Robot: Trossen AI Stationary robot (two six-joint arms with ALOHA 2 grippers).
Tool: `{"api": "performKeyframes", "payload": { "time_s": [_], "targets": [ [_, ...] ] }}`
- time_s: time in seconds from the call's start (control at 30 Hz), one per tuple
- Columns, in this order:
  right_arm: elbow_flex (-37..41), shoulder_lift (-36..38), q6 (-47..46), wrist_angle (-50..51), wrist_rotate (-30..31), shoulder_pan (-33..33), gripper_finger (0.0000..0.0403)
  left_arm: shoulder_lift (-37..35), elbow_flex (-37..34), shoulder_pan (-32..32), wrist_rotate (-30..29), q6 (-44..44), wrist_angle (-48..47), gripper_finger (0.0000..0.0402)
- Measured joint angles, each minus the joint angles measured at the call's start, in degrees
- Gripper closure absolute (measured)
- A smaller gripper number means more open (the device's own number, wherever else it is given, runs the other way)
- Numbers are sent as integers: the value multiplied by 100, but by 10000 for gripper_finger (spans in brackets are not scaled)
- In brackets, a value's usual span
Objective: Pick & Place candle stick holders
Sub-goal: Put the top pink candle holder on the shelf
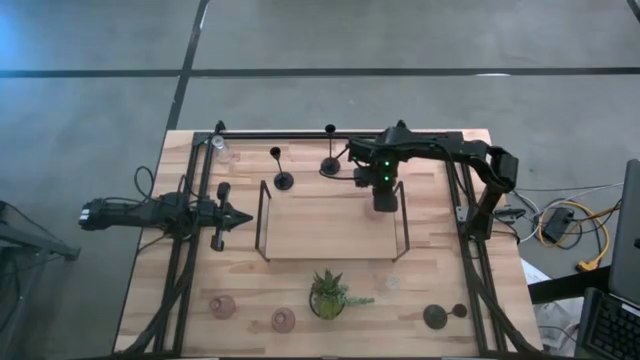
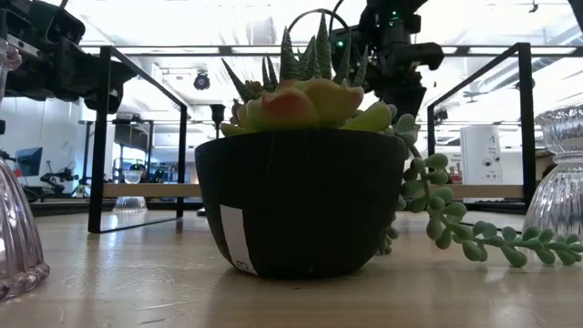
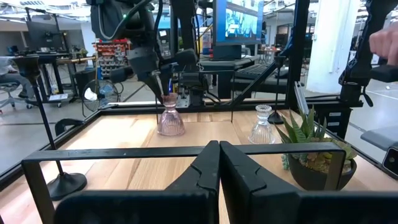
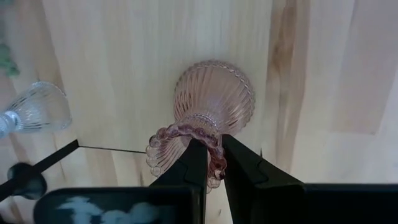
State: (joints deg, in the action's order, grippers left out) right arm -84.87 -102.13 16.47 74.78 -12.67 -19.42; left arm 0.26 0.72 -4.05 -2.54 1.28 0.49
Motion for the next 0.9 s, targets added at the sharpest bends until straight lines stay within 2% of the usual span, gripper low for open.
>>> {"api": "performKeyframes", "payload": {
  "time_s": [0.43,0.9],
  "targets": [
    [-16,-15,1,-48,47,2,373,1,-1,2,-1,0,2,388],
    [-15,-28,-19,-37,103,2,290,1,-1,1,-1,0,5,388]
  ]
}}
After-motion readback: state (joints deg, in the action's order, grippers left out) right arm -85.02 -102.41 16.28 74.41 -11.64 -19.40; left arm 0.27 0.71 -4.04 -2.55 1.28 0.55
